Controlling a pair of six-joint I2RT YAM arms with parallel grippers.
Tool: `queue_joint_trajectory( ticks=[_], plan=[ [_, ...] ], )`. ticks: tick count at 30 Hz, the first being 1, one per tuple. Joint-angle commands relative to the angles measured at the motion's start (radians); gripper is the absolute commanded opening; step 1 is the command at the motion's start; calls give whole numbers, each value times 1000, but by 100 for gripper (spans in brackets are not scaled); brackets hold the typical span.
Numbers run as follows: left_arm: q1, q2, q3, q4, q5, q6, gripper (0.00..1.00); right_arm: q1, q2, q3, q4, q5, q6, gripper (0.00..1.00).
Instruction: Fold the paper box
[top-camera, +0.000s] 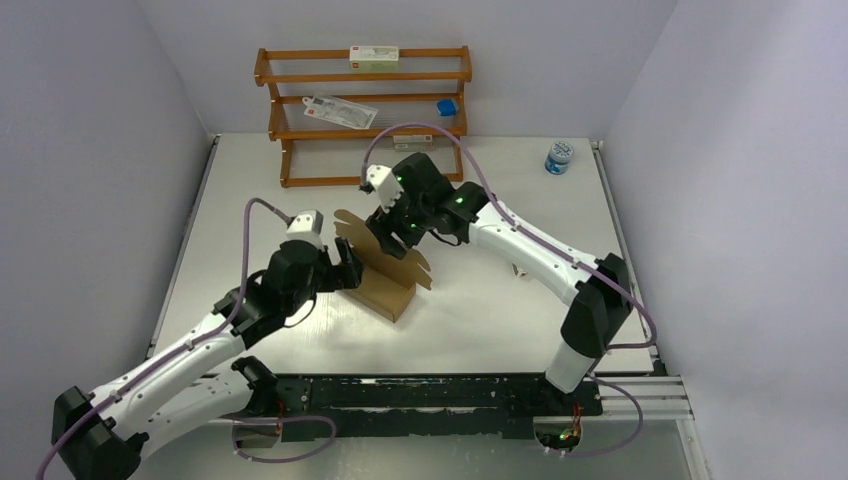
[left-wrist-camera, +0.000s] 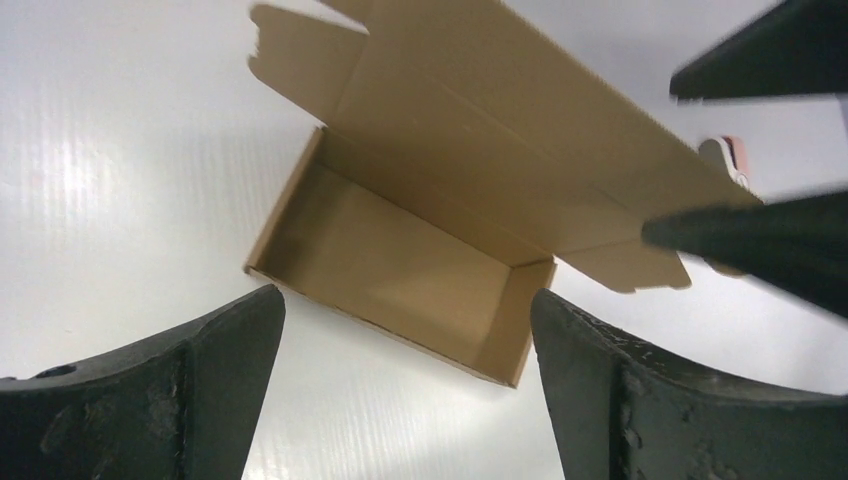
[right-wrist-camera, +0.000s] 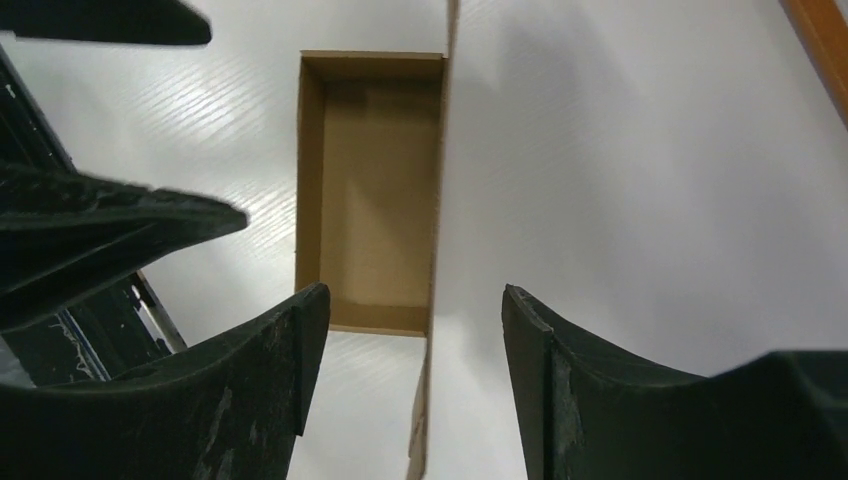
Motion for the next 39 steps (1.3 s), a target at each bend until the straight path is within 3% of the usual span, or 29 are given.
queue_joint_trajectory(
  ticks=[1, 7, 12, 16, 18, 22, 33, 36, 39],
  plan=[
    [92, 59, 114, -78, 14, 101, 98, 32, 38, 53, -49, 32, 6, 66],
    [404, 216, 255, -74, 355, 210, 98, 34, 77, 61, -76, 87, 15, 59],
    [516, 370, 429, -159, 509, 395, 98, 34, 76, 69, -100, 81, -30, 46],
    [545, 432, 487, -181, 531, 493, 97, 33, 91, 99, -134, 74, -83, 27],
    [550, 436, 480, -180, 536, 533, 95, 33, 107, 118, -147, 83, -108, 13],
    [549, 367, 402, -122, 512, 563, 97, 28, 145, 170, -193, 75, -190, 0],
    [494, 267, 324, -90, 512, 631, 97, -24, 234, 315, -302, -22, -591, 0],
    [464, 248, 310, -85, 471, 676, 97, -32, 247, 349, -313, -37, -634, 7],
    [441, 218, 292, -65, 448, 696, 98, -44, 237, 375, -302, -52, -617, 21]
  ],
)
